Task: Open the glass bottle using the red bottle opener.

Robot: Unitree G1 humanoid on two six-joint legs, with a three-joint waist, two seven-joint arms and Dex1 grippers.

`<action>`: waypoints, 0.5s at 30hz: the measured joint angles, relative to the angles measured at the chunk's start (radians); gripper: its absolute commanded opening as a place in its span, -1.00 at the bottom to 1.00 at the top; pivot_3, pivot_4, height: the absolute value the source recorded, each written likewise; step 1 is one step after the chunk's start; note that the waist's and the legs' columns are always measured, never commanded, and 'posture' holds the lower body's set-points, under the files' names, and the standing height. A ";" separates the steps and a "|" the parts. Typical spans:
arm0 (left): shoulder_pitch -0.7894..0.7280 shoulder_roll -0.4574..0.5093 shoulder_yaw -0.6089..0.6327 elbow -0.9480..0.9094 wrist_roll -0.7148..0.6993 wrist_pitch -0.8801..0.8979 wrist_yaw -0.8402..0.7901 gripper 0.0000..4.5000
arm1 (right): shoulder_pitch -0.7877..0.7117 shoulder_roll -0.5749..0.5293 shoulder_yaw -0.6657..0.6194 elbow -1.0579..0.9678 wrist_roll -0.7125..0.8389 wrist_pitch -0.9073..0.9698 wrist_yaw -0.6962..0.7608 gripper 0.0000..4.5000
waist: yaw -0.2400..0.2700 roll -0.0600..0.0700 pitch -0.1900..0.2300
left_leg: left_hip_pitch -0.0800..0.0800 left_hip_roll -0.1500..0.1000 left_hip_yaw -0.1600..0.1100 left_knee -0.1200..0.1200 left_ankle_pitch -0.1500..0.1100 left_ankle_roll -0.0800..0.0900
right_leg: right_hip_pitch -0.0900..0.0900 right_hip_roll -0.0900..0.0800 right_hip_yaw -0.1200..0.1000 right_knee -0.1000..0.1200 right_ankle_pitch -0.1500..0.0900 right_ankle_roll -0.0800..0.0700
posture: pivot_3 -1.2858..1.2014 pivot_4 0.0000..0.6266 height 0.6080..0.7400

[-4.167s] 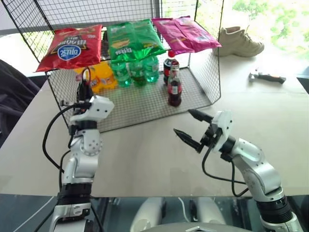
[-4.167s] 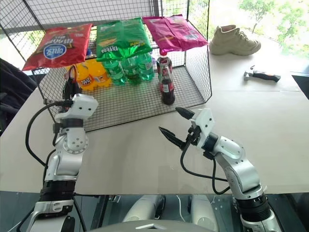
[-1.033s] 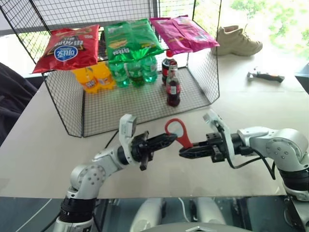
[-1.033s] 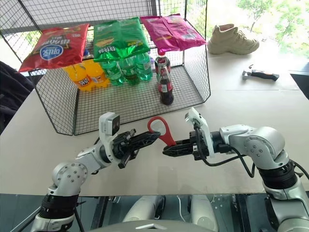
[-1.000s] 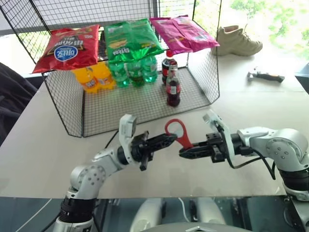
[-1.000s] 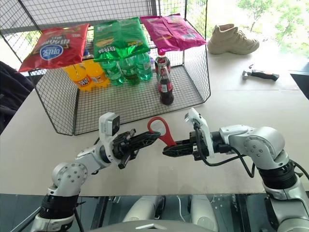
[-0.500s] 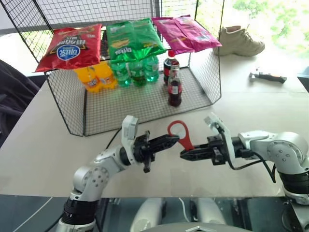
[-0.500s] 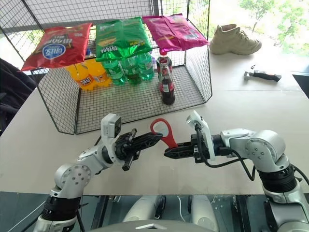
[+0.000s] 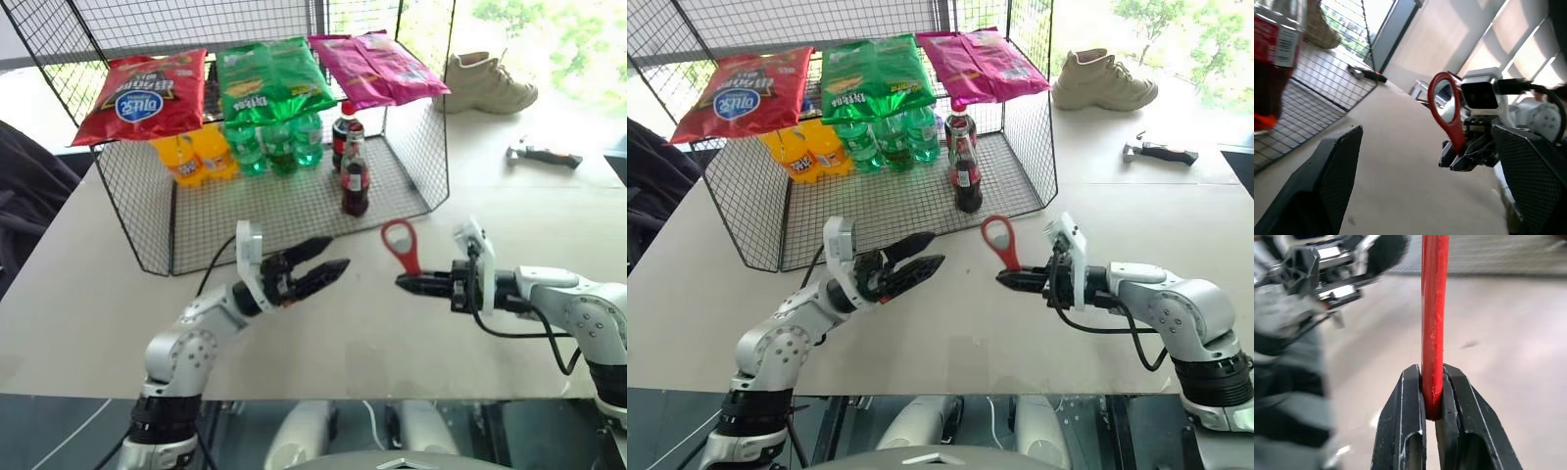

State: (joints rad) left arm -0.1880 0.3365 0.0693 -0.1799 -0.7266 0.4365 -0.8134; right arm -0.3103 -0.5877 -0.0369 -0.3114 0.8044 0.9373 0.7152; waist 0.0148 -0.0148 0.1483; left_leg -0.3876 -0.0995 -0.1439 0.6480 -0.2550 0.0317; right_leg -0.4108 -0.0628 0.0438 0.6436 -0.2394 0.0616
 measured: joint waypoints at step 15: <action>-0.278 -0.112 -0.076 0.351 0.418 -0.320 0.220 0.98 | -0.048 0.189 -0.008 0.093 -0.319 -0.420 -0.169 -1.00 | -0.001 0.000 0.000 | -0.007 -0.001 0.000 0.002 0.001 0.000 | -0.006 0.000 0.000 0.000 0.001 0.001 | 0.03 -0.52 0.88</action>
State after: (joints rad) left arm -0.4661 0.2245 -0.0070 0.1715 -0.3091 0.1168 -0.5935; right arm -0.3584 -0.3989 -0.0444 -0.2179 0.4853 0.5170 0.5463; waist 0.0140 -0.0152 0.1481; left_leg -0.3941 -0.1006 -0.1438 0.6496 -0.2545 0.0312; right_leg -0.4164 -0.0628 0.0441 0.6440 -0.2384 0.0630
